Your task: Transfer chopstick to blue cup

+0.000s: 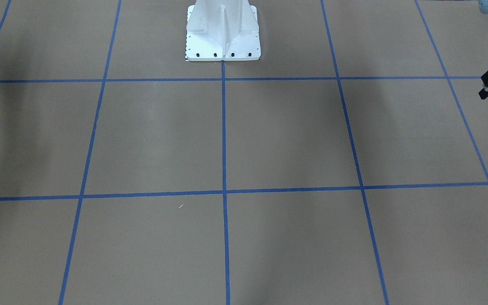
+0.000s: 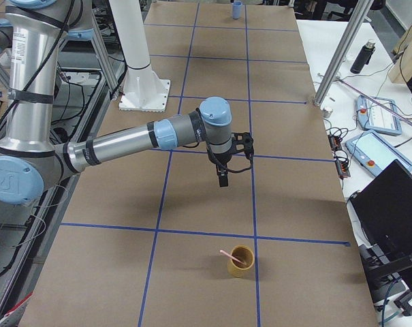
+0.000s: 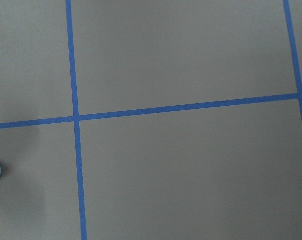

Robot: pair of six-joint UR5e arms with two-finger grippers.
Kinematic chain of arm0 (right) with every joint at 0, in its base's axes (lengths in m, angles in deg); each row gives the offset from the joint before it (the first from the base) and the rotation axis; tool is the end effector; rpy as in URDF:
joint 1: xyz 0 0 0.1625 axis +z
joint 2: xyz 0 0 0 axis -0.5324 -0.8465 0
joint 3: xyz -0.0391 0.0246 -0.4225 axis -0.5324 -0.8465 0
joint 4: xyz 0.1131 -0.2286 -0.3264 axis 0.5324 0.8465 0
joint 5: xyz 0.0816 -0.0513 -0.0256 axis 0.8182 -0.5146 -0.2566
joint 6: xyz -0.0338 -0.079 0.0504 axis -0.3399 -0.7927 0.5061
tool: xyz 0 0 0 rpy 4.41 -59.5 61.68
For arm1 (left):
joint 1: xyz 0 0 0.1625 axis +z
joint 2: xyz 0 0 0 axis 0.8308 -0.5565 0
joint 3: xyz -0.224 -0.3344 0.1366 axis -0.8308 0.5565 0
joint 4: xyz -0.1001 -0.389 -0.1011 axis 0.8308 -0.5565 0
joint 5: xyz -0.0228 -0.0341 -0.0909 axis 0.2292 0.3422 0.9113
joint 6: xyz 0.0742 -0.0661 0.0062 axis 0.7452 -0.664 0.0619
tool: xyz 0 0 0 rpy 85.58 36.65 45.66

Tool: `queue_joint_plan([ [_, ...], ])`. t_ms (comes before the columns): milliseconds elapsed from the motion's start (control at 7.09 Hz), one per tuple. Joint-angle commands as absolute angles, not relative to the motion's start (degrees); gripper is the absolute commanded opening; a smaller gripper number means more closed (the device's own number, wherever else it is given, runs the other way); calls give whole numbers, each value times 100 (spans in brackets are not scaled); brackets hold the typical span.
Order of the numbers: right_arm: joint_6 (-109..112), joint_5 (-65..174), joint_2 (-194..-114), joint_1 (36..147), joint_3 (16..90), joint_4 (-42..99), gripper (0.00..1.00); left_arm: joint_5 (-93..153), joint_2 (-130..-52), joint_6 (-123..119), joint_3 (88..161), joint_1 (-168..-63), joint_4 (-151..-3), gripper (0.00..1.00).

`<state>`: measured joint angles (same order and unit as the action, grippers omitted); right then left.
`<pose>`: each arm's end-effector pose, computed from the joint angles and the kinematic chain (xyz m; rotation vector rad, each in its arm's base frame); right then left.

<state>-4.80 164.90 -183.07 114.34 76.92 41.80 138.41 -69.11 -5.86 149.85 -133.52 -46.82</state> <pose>0.0068 -0.4269 0.5036 0.1663 -0.7852 -0.0789 0.0334 -0.4663 0.4653 0.1395 0.7516 0.0246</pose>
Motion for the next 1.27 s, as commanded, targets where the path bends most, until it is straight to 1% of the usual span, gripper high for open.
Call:
queue_joint_plan([
  [0, -470, 16490, -18299, 11434, 7647, 4173, 100, 13881, -6958, -572, 14979, -13318, -4697, 98],
  [846, -417, 16508, -18299, 11426, 7568, 4130, 100, 13916, -6914, -545, 14926, -13318, -4696, 98],
  [1128, -373, 16525, -18308, 11426, 7568, 4121, 100, 13916, -6888, -458, 14717, -13318, -4723, 98],
])
